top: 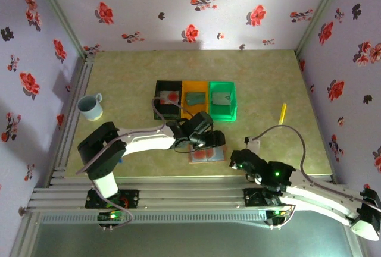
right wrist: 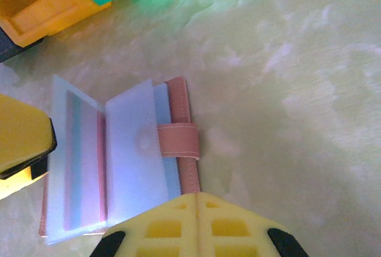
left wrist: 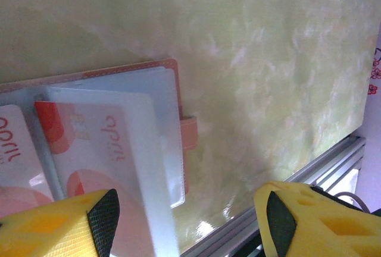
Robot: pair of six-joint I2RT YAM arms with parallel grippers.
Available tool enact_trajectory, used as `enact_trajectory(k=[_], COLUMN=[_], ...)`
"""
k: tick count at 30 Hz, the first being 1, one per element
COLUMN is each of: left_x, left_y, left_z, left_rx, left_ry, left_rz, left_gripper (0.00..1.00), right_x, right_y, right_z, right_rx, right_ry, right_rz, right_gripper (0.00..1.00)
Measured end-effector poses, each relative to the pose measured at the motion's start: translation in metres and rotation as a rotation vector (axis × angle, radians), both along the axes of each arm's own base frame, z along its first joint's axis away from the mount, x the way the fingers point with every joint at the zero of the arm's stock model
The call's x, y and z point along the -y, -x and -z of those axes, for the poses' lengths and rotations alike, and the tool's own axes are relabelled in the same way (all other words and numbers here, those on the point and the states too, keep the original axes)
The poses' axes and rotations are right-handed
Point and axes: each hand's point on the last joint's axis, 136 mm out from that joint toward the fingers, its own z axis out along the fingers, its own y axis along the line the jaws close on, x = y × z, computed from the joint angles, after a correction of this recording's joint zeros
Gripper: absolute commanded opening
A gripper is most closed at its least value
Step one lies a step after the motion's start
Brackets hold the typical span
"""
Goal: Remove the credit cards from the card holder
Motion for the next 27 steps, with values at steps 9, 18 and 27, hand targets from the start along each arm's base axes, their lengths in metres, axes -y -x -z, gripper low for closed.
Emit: enact_trajectory(k=[9,18,27], left_x=[0.001,-0.035,-0.069], left_y=[-0.002,-0.006,0.007], left_z=[0.000,-0.004,0.015], left_rx=[0.002,0.009,-0.009], left_ry=[0.002,-0.007,-0.055], left_rz=[-0.003,-0.044,-0.057], left_gripper=[0.69,0.70,0.69], right_x=[0.004,0.000,-0.017], right_y=[0.001,0.001,0.000], right_z=[0.002,0.000,0.003], right_rx=[-0.005,0.003,-0.018], right_ry=[0.018,0.012,-0.012], right_rz=[0.001,-0.018,-0.056], right_gripper=[0.00,0.00,0.00])
